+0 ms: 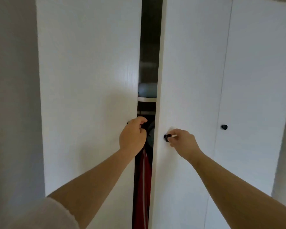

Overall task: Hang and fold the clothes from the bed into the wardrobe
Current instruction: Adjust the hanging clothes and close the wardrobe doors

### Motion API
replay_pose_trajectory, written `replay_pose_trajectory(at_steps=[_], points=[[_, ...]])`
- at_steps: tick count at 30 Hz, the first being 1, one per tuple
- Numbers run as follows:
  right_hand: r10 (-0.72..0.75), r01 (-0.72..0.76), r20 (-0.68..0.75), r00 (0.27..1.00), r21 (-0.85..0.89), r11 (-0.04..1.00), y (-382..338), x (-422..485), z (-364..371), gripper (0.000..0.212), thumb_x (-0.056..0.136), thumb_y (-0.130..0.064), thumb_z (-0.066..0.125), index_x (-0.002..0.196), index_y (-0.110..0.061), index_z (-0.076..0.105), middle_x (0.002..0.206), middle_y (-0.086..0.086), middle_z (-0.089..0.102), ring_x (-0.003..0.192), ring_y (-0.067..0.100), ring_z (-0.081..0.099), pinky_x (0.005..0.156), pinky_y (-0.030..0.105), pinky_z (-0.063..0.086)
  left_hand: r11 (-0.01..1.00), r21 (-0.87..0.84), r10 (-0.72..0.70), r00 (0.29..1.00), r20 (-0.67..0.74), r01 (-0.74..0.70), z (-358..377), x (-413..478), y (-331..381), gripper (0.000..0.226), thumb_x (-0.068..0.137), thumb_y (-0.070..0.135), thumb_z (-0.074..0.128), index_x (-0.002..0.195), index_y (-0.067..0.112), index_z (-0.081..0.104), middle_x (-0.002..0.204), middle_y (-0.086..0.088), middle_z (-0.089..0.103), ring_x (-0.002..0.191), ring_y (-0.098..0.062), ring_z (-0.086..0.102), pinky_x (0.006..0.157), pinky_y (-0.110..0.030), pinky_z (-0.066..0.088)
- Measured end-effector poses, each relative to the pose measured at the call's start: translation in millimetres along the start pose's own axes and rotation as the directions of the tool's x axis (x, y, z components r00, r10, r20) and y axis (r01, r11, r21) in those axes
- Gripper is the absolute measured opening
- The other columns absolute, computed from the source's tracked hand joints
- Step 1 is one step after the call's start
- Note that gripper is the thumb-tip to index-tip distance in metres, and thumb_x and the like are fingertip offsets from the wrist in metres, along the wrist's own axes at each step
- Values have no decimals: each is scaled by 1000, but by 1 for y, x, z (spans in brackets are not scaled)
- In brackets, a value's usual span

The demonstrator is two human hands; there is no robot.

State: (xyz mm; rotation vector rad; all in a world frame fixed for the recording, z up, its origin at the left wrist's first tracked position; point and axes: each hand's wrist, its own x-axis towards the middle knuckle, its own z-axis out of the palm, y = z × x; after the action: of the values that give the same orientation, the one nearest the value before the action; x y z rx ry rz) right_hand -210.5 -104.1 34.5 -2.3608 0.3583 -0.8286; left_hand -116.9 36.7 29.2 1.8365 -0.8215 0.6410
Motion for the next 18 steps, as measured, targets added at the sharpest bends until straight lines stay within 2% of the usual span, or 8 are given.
replay_pose_trajectory(at_steps=[2,5,7,10,14,16,18], points=[[33,-33,3,999,-83,996,-7,14,13,8,94,-26,49,95,-27,58,90,-1,62,73,15,57,59,23,43,995,98,9,1000,10,-10,-7,6,-19,39,89,2,46,123,18,54,125,0,56,109,-13,51,84,-20,40],[34,-25,27,999,-297,954,-14,32,25,15,96,-33,43,103,-28,55,90,-3,59,75,17,56,60,26,39,936,344,33,994,107,-68,-16,23,-51,47,86,6,49,131,18,47,135,0,47,122,-18,42,89,-24,37],[22,-3,50,998,-355,935,-18,44,31,15,96,-35,42,100,-25,53,86,-3,57,72,16,54,57,25,37,876,477,-18,984,177,-70,-19,39,-70,60,85,16,54,141,19,32,148,-1,30,134,-21,28,101,-31,33],[25,16,103,994,-381,925,-21,62,41,14,96,-35,41,94,-24,50,85,-2,57,70,16,53,56,25,35,823,562,-81,961,263,-85,-12,67,-87,87,81,34,61,149,22,7,157,0,0,144,-21,1,113,-43,16],[18,27,114,993,-380,925,-19,86,60,13,97,-32,38,95,-24,47,83,-2,56,70,18,52,55,25,33,749,656,-163,932,323,-96,11,93,-108,119,69,66,61,147,20,-16,154,5,-24,142,-17,-20,110,-59,-6],[8,33,104,995,-394,918,-15,98,71,14,98,-31,36,99,-22,46,82,0,55,74,20,53,60,27,35,706,702,-186,934,305,-89,23,97,-124,127,62,79,54,145,19,-22,149,6,-34,140,-16,-26,106,-65,-6],[-4,41,88,996,-414,909,-12,110,82,13,98,-32,35,99,-23,44,82,1,55,80,23,53,65,30,36,704,705,-164,945,283,-89,31,96,-137,129,60,84,49,142,21,-27,139,10,-46,136,-15,-33,105,-68,-4]])
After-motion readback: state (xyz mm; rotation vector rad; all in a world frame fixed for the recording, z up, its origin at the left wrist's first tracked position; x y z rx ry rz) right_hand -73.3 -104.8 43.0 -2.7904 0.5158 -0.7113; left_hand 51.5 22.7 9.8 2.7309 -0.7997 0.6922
